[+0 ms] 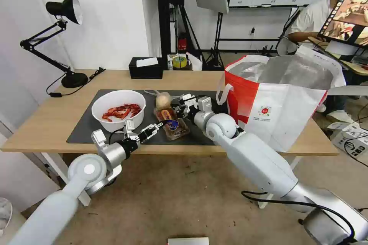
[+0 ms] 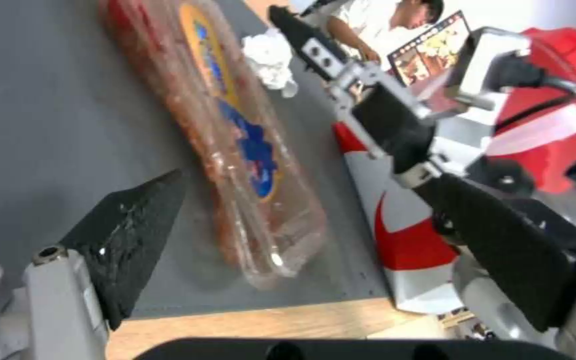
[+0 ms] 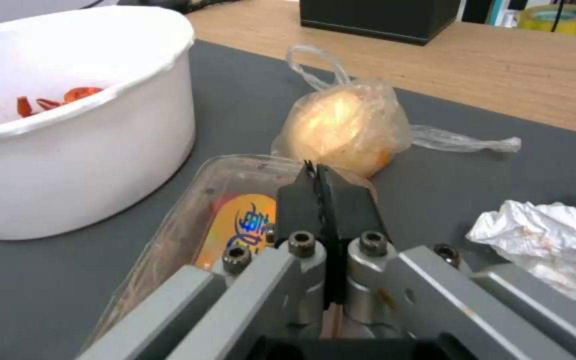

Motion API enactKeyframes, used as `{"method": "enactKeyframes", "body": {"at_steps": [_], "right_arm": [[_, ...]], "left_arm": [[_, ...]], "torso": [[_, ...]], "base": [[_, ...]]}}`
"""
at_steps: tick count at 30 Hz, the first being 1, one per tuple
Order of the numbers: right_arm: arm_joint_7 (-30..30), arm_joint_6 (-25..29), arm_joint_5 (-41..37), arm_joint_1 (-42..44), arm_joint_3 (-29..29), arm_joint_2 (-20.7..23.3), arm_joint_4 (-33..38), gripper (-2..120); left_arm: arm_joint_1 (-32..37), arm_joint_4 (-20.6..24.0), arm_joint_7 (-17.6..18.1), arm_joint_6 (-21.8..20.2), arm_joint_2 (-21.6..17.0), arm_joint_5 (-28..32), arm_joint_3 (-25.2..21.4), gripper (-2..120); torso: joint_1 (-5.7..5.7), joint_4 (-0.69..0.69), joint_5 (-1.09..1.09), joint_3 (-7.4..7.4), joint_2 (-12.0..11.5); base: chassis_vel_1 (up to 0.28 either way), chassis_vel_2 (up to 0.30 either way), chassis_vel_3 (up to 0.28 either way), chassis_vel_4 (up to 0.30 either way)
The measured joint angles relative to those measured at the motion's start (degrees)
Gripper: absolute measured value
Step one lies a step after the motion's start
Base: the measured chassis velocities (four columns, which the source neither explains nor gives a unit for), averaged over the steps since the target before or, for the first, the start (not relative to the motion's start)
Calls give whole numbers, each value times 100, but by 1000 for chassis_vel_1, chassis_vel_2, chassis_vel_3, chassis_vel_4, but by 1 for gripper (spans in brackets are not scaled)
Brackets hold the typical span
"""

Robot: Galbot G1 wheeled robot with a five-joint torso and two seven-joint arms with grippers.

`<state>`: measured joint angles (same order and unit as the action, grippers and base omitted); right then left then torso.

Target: Pick up the trash from the table and place it into the takeout bag.

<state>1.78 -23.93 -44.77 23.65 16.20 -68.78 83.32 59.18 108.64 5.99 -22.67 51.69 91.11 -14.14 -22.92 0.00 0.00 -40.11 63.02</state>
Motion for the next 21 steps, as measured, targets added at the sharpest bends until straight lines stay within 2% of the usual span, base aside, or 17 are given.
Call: {"method": "enactKeyframes", "body": {"at_steps": [10,21], "right_arm": [[-25,23,-21,22,-38,22,-16,0],[-105,27,-20,-7,-15,0,-119,0]], "left_arm": [[-274,-346,310,38,175,-109,219,100],[-363,-447,377,45,162,-133,260,100]], "torso": [[0,0,0,0,0],[0,0,0,0,1]], "base": [[0,0,0,0],[0,0,0,0]]}}
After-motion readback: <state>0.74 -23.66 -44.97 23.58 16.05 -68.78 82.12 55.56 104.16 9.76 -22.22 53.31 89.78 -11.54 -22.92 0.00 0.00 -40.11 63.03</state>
